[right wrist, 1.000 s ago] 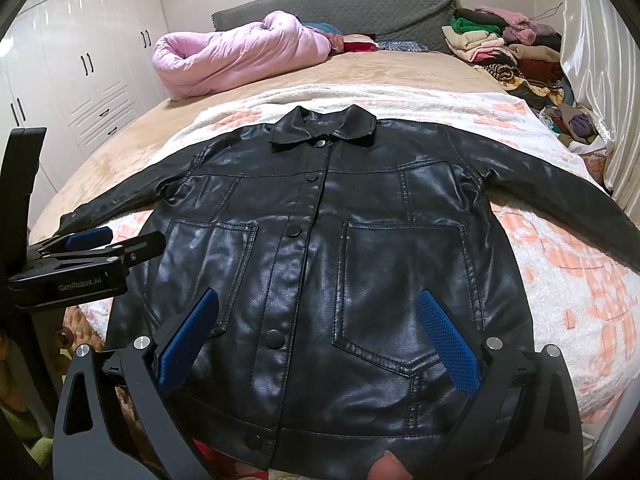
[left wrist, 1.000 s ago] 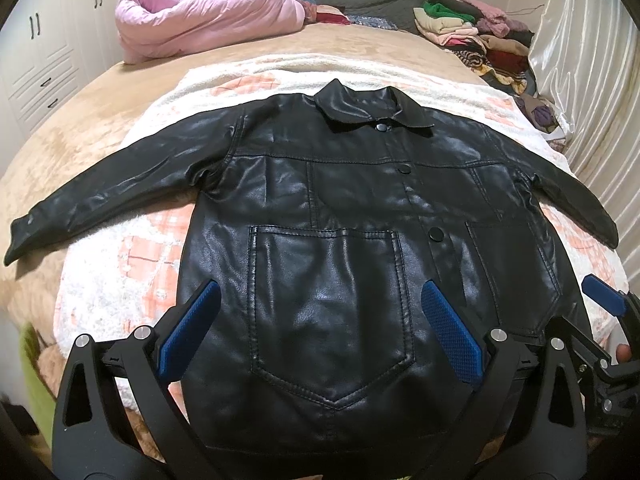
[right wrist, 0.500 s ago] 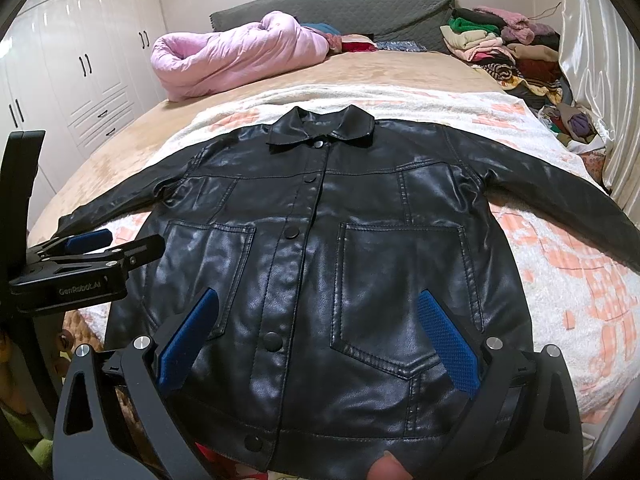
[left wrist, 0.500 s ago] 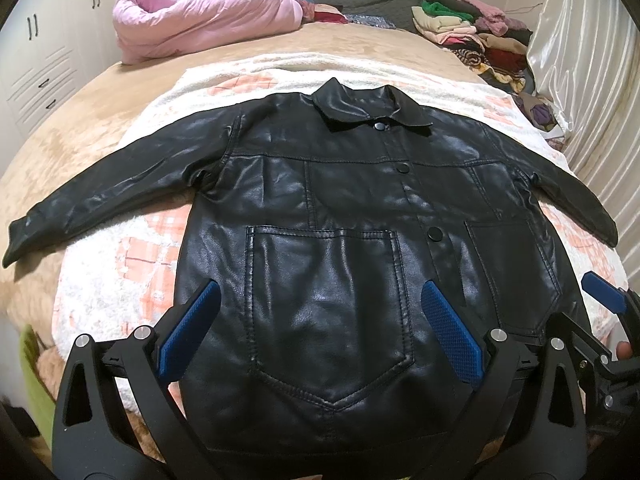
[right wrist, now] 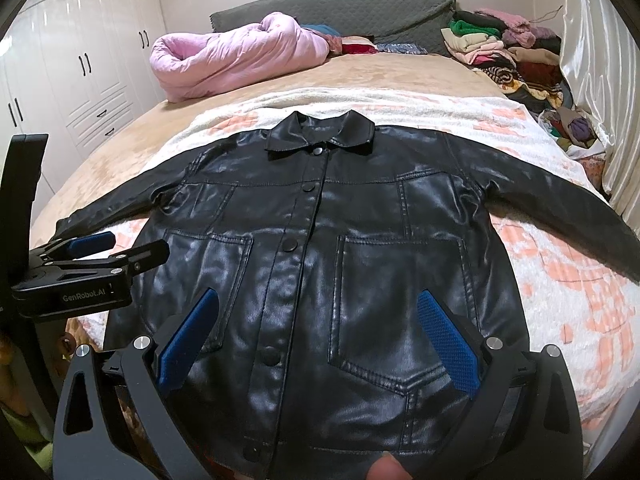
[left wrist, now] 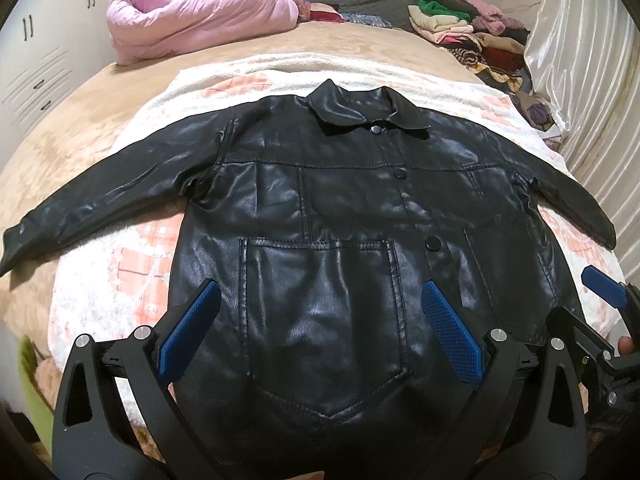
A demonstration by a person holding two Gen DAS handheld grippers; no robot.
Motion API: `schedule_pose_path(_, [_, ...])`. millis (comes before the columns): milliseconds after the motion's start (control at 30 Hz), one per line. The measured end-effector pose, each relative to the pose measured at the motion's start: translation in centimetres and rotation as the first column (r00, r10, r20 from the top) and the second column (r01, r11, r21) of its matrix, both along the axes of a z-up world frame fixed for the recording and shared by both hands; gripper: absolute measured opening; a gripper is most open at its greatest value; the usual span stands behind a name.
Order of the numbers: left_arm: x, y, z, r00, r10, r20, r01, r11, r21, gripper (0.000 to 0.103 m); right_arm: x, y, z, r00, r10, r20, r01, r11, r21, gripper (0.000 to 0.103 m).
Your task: Fold large clothes
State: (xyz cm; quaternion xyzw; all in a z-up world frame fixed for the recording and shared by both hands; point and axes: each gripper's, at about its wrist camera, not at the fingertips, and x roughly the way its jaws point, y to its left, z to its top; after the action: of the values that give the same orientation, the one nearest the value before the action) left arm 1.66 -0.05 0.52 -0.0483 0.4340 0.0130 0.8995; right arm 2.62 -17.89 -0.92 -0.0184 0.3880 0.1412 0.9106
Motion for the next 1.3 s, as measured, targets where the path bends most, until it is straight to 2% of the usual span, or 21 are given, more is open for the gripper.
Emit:
schedule_pose_path(400, [2.5, 0.8, 0.5, 1.0, 0.018, -0.011, -0.018, 1.0, -0.017, 0.094, 2.6, 0.3, 0.9, 1.0, 0.001, 0.013, -0.001, 1.0, -0.006, 0.099])
schedule_pose_path(833, [7.5, 1.7, 2.4, 0.999, 0.048, -0.018, -0.048, 0.999, -0.017, 0.094, 7.3, -0.1, 3.2, 0.999, -0.023, 0.034, 0.023, 1.0, -0.01, 0.099])
schedule_pose_path(1300, [12.2, 0.9, 3.7, 0.999, 0.039, 0.0, -0.039, 0.999, -0.01, 0.094, 12.0, -1.0, 5.8, 0.993, -0.055, 0.1, 0.055, 0.998, 0.009, 0.099])
